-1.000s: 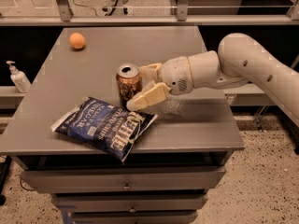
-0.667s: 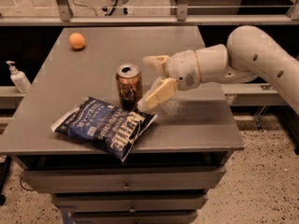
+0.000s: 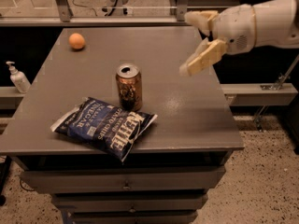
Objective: Move orange can near blue chip bag
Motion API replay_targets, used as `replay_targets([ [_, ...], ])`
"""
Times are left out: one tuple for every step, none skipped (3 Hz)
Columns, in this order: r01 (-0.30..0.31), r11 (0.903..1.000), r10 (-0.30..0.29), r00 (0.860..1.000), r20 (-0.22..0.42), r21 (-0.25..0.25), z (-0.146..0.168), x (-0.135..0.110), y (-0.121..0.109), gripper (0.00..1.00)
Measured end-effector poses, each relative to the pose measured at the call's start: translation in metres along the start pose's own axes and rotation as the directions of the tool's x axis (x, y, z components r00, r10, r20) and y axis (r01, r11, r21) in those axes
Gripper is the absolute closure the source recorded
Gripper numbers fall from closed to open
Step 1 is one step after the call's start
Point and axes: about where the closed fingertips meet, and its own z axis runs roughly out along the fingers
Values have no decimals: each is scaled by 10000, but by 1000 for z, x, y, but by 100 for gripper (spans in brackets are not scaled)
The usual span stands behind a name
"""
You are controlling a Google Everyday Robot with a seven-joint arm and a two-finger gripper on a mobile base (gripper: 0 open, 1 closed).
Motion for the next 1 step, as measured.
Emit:
replay_targets([
  [318, 9986, -326, 9993, 195, 415, -16, -19, -13, 0],
])
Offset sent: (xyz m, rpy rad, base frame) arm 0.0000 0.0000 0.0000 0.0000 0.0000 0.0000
